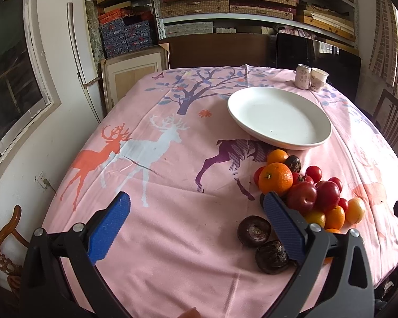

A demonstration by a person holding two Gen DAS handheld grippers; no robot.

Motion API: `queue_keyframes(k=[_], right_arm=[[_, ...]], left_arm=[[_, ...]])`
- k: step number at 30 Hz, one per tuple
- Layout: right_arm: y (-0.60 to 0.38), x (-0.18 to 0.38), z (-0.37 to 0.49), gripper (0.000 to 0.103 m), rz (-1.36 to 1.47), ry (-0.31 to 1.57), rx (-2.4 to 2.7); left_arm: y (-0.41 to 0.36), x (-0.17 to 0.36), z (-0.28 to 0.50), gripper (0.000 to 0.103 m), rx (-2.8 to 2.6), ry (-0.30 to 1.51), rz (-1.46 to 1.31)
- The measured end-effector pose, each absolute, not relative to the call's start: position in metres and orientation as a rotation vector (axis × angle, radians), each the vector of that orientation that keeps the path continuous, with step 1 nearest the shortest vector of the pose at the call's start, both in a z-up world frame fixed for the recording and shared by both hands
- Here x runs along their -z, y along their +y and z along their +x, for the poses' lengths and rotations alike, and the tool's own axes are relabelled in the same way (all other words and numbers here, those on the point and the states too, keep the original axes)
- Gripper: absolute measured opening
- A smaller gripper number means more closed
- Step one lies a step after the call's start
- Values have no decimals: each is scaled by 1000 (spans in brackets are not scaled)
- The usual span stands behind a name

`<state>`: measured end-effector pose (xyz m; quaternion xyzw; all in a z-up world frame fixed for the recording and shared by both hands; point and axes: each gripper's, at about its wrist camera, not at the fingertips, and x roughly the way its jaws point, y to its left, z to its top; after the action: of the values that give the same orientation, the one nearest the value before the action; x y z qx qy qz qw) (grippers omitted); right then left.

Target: Organize fruits

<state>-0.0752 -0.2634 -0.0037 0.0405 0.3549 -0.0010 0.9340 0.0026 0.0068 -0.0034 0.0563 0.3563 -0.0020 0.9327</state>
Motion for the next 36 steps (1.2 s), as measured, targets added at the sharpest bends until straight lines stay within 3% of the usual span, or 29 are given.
queue_keyframes(k=[36], right_arm=[[-259,9,-72,100,80,750,-16]], left_arm=[[9,10,3,99,2,741,114]])
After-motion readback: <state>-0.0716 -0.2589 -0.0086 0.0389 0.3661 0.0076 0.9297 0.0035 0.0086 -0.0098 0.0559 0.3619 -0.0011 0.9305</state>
